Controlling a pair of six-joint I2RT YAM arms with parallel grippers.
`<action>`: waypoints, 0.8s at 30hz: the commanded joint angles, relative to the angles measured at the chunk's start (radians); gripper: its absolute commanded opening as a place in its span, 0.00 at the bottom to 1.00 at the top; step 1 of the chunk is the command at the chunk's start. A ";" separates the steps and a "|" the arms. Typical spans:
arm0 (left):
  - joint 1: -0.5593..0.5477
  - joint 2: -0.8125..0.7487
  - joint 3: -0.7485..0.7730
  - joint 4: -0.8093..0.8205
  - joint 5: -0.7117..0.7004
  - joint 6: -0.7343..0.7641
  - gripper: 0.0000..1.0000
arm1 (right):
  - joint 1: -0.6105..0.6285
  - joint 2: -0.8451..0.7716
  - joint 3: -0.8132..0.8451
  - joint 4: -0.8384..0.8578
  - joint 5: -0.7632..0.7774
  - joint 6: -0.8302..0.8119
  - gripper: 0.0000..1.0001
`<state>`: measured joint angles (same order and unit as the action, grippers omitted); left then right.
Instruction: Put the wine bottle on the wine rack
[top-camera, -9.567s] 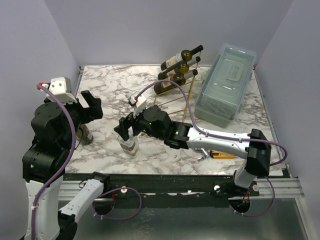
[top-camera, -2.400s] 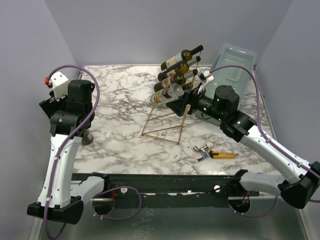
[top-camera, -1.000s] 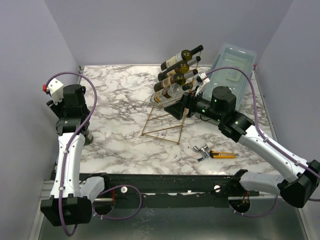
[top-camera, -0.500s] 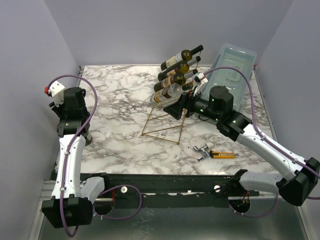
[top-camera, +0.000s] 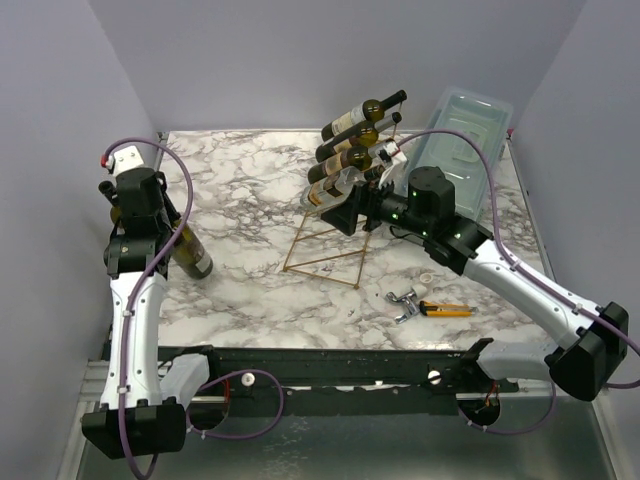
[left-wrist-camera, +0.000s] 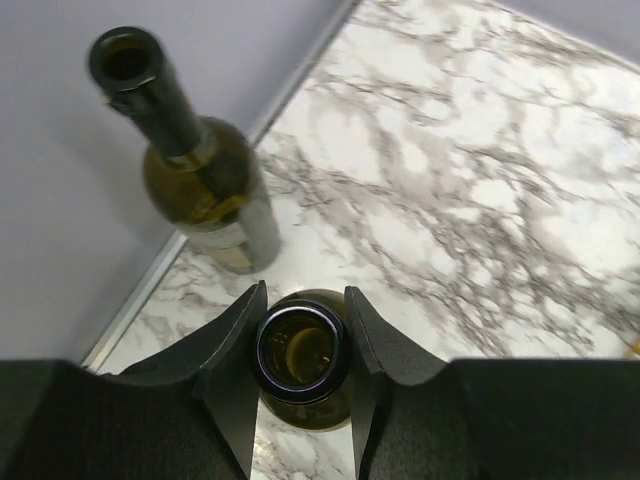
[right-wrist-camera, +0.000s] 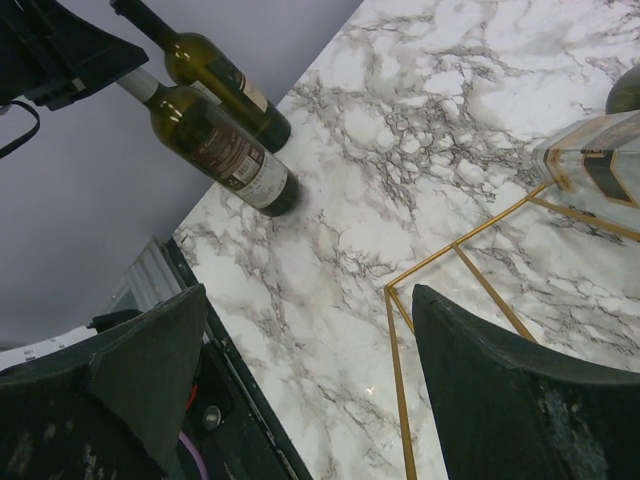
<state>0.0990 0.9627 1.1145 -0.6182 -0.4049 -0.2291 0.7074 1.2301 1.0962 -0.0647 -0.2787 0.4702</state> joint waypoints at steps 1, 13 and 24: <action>0.005 -0.020 0.093 0.039 0.288 0.020 0.00 | 0.004 0.037 0.061 0.019 -0.002 -0.008 0.87; -0.070 0.138 0.276 0.054 0.561 0.027 0.00 | 0.003 0.097 0.118 0.011 0.088 0.001 0.87; -0.410 0.315 0.387 0.140 0.305 0.123 0.00 | 0.003 -0.078 0.062 -0.120 0.576 0.008 0.87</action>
<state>-0.2550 1.2423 1.4334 -0.6083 -0.0101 -0.1425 0.7074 1.2606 1.1835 -0.1272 0.0444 0.4747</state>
